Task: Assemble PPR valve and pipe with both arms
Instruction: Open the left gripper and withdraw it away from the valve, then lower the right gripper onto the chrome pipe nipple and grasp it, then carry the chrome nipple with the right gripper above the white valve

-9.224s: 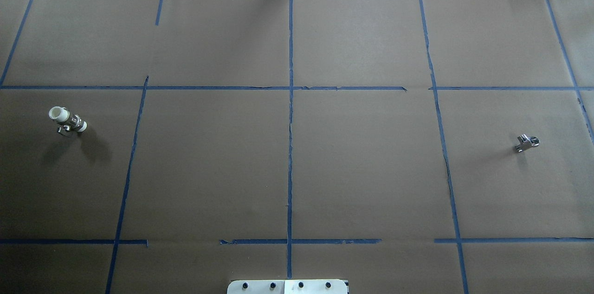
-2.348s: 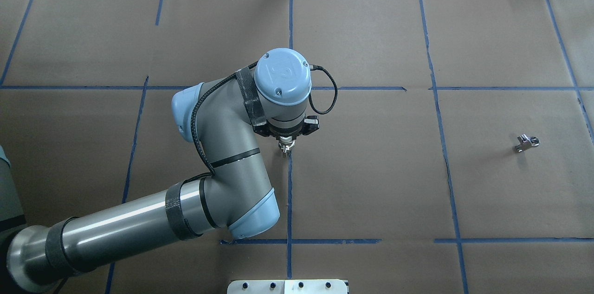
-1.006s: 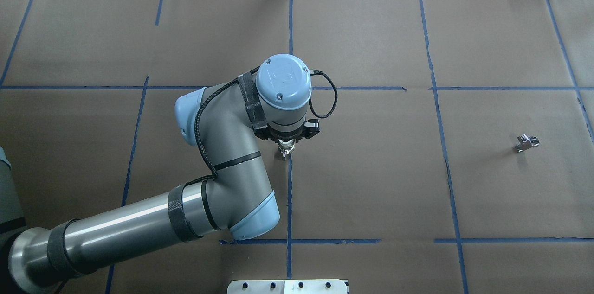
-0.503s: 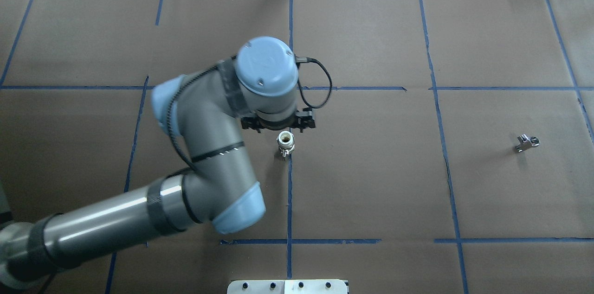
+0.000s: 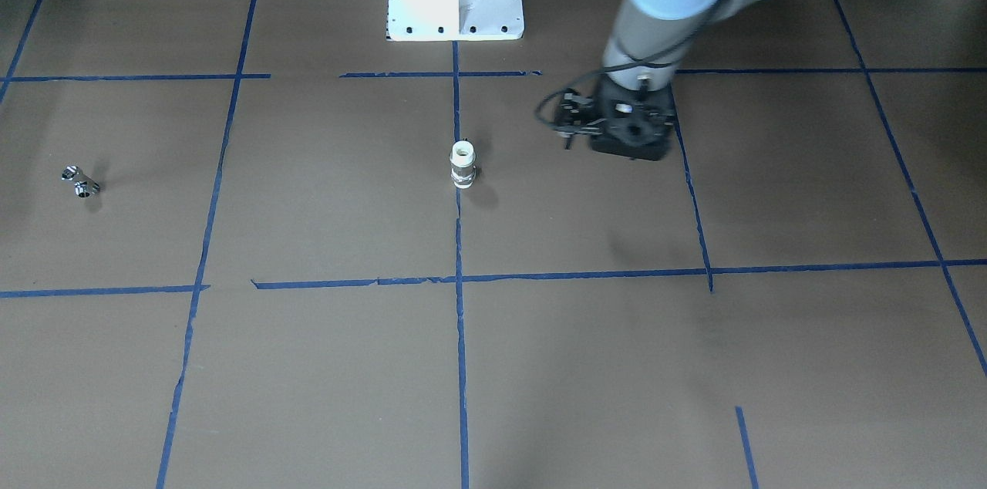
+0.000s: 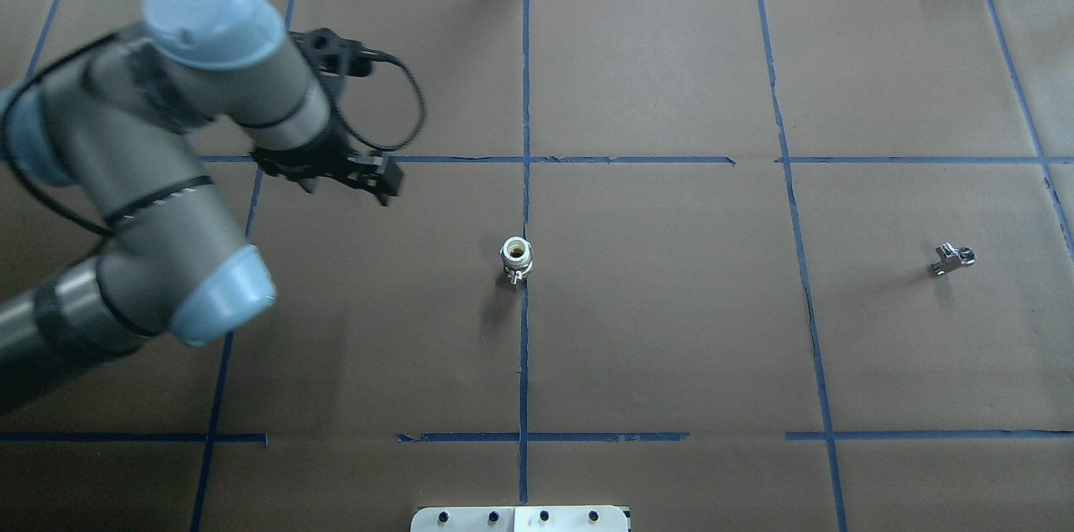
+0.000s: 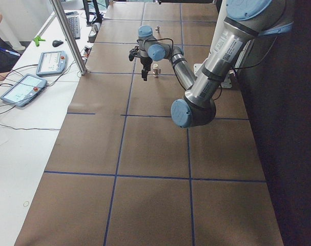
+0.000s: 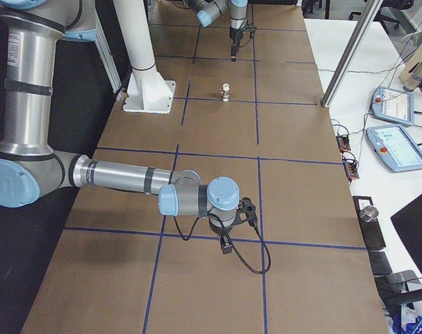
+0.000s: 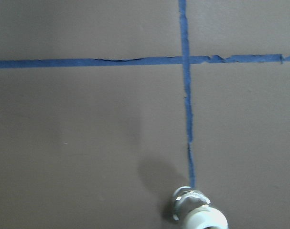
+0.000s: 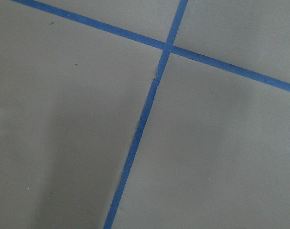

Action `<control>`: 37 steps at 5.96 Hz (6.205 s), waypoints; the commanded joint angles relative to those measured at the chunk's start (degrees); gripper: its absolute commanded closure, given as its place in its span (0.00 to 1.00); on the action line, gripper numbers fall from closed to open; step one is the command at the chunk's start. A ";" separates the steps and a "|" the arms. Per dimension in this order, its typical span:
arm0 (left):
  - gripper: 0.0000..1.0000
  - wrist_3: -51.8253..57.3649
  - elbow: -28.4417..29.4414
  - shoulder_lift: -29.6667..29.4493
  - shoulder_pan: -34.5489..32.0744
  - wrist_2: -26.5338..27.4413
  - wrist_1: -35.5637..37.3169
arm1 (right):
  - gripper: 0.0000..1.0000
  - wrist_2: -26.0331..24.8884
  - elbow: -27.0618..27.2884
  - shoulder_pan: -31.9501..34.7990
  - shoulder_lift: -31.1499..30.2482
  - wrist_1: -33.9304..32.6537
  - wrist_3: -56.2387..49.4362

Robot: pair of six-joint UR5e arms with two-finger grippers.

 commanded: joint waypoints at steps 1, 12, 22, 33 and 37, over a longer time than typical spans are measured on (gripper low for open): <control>0.00 25.89 -1.73 15.05 -15.26 -7.71 -1.26 | 0.00 0.62 0.47 -0.52 0.76 0.25 0.01; 0.00 54.61 9.53 33.22 -42.87 -15.58 -3.37 | 0.00 -9.67 4.25 -31.89 2.60 22.92 33.85; 0.00 53.55 9.35 33.30 -42.87 -15.50 -3.37 | 1.00 -8.87 12.41 -32.52 11.44 8.12 34.11; 0.00 53.29 9.35 33.22 -42.87 -15.49 -3.37 | 1.00 -16.85 13.92 -47.62 38.97 -5.28 45.09; 0.00 53.20 9.44 33.22 -42.87 -15.58 -3.37 | 1.00 -24.67 12.96 -55.51 48.73 -14.69 46.15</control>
